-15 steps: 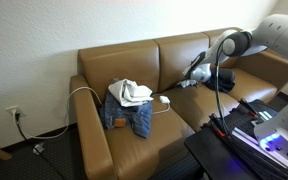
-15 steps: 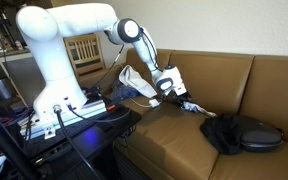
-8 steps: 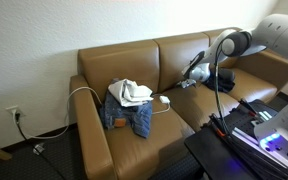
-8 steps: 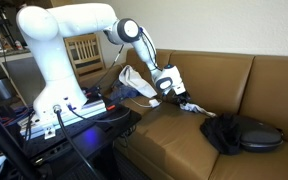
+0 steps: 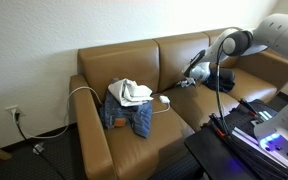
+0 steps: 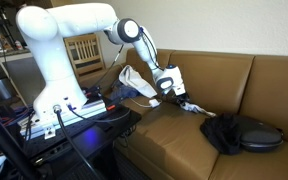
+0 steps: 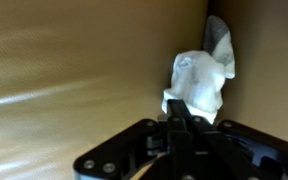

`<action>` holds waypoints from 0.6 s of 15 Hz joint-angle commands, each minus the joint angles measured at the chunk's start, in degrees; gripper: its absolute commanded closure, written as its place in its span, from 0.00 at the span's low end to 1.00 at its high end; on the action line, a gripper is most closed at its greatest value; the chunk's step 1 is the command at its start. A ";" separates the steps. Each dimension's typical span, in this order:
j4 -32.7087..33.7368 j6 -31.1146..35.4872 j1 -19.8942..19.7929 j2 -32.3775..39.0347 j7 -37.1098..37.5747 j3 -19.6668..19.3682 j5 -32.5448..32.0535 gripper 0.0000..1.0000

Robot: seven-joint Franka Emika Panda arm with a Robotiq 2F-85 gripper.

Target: Move the clothing to the left side of the sofa

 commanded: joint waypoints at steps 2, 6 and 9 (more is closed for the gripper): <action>6.94 -12.79 -7.01 -0.03 -5.55 9.61 -1.40 1.00; 8.30 -14.00 -7.96 -0.66 -11.77 12.72 -0.35 0.73; 5.71 -7.65 -5.52 -1.06 -13.08 8.75 -0.83 0.53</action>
